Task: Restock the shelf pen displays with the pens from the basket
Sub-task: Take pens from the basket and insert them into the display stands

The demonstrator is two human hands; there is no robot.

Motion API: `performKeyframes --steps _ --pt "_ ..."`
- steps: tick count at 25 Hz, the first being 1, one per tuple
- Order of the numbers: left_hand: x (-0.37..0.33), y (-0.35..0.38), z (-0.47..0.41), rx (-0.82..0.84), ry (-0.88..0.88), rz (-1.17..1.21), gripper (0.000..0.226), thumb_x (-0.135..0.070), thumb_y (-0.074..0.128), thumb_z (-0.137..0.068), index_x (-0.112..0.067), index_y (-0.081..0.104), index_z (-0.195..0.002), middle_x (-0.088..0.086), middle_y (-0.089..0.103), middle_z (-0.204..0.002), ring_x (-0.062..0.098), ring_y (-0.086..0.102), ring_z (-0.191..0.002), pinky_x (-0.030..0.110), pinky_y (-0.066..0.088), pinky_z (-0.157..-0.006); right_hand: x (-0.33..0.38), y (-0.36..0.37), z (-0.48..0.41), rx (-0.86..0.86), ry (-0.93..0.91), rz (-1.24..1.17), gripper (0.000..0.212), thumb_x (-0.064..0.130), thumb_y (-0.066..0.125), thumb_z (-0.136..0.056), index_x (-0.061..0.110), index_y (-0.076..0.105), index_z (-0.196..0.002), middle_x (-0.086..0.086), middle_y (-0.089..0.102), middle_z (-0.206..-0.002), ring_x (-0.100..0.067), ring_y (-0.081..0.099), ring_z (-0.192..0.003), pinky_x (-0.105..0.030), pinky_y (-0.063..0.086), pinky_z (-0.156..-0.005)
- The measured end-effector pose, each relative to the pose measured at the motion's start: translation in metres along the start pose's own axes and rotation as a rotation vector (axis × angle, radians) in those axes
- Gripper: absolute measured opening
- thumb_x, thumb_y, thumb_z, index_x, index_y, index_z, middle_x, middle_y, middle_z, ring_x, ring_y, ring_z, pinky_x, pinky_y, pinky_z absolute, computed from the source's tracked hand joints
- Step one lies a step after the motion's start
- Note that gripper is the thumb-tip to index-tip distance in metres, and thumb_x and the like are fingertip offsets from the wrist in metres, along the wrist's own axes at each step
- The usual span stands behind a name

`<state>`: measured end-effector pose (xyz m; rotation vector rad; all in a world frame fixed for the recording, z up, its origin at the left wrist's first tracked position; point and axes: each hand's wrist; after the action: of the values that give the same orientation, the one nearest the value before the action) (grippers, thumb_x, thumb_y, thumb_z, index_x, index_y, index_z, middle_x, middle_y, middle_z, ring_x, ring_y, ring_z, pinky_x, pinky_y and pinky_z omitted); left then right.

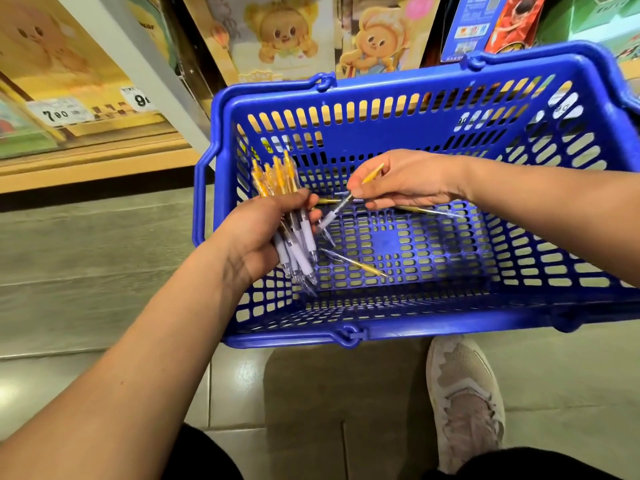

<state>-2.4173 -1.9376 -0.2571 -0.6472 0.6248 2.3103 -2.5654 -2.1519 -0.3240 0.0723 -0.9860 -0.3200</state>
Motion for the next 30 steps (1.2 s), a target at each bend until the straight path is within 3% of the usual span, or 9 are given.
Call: performKeyframes --steps 5,8,10,13,16,20,23,26,30 --pt "0.000 0.000 0.002 0.017 -0.037 0.028 0.006 -0.012 0.073 -0.089 -0.006 0.075 -0.091 0.007 0.076 -0.087 0.015 0.073 -0.075 0.033 0.064 -0.073 0.016 0.018 0.001 -0.021 -0.093 -0.148 0.029 0.037 0.079 -0.078 0.015 0.075 -0.098 0.003 0.064 -0.083 -0.006 0.057 -0.078 -0.019 0.056 -0.076" --pt "0.000 0.001 0.003 0.023 -0.032 0.003 0.010 -0.014 0.070 -0.092 -0.006 0.074 -0.094 0.007 0.075 -0.085 0.016 0.072 -0.073 0.033 0.064 -0.070 0.024 0.034 0.000 -0.010 -0.135 -0.140 0.022 0.033 0.078 -0.081 0.016 0.078 -0.095 0.003 0.069 -0.077 -0.005 0.063 -0.071 -0.022 0.057 -0.074" --pt "0.001 0.002 0.004 0.044 -0.045 -0.011 0.014 -0.018 0.067 -0.094 -0.005 0.073 -0.098 0.010 0.077 -0.088 0.020 0.074 -0.074 0.035 0.062 -0.065 0.027 0.047 -0.003 -0.048 -0.168 -0.115 0.014 0.026 0.079 -0.083 0.015 0.078 -0.091 -0.002 0.073 -0.080 -0.010 0.069 -0.076 -0.025 0.059 -0.075" --pt "0.003 0.003 0.007 0.070 -0.049 -0.046 0.020 -0.022 0.065 -0.096 -0.005 0.073 -0.103 0.014 0.078 -0.095 0.025 0.077 -0.079 0.039 0.062 -0.065 0.031 0.060 -0.004 -0.128 -0.179 -0.054 0.022 0.018 0.079 -0.084 0.007 0.074 -0.103 -0.012 0.077 -0.089 -0.017 0.074 -0.082 -0.027 0.061 -0.074" --pt "0.004 0.001 0.008 0.049 0.016 -0.066 0.021 -0.017 0.066 -0.095 -0.001 0.071 -0.109 0.016 0.078 -0.097 0.026 0.077 -0.082 0.039 0.062 -0.065 0.036 0.069 -0.004 -0.177 -0.162 0.010 0.020 0.013 0.077 -0.086 0.004 0.074 -0.104 -0.011 0.078 -0.087 -0.018 0.076 -0.083 -0.027 0.062 -0.073" --pt "0.003 0.001 0.007 0.025 0.120 -0.116 0.024 -0.013 0.068 -0.094 -0.004 0.071 -0.117 0.016 0.077 -0.106 0.025 0.076 -0.086 0.040 0.063 -0.074 0.048 0.074 -0.005 -0.094 -0.148 0.027 0.015 0.012 0.072 -0.092 0.009 0.075 -0.107 -0.007 0.079 -0.094 -0.018 0.076 -0.090 -0.024 0.060 -0.074" --pt "-0.004 0.005 0.009 -0.042 0.187 -0.114 0.007 -0.010 0.070 -0.093 -0.007 0.072 -0.098 0.008 0.077 -0.080 0.017 0.073 -0.065 0.030 0.060 -0.060 0.056 0.056 -0.006 -0.163 -0.174 0.167 0.014 0.021 0.069 -0.094 0.015 0.077 -0.105 -0.002 0.078 -0.097 -0.008 0.072 -0.082 -0.017 0.056 -0.068" --pt "-0.014 0.002 0.011 -0.086 0.205 -0.099 0.009 -0.009 0.072 -0.090 -0.009 0.066 -0.083 0.004 0.066 -0.066 0.015 0.064 -0.054 0.028 0.057 -0.058 0.044 0.020 -0.012 -0.374 -0.088 0.287 0.013 0.020 0.065 -0.097 0.015 0.076 -0.102 -0.001 0.079 -0.095 -0.007 0.070 -0.078 -0.019 0.056 -0.065" --pt "-0.024 0.001 0.014 -0.012 0.216 0.009 0.016 -0.008 0.064 -0.088 -0.011 0.060 -0.073 0.003 0.058 -0.067 0.011 0.058 -0.055 0.026 0.055 -0.058 0.005 -0.020 -0.013 -0.480 0.199 0.472 0.013 0.017 0.064 -0.097 0.009 0.074 -0.101 -0.011 0.076 -0.097 -0.016 0.068 -0.077 -0.030 0.060 -0.077"
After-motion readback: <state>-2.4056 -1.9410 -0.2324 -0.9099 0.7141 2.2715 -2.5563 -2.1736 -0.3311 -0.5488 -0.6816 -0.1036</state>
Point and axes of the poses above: each hand's wrist, its own z-axis away from the middle knuckle, its own y-axis out of the palm, x = y × z
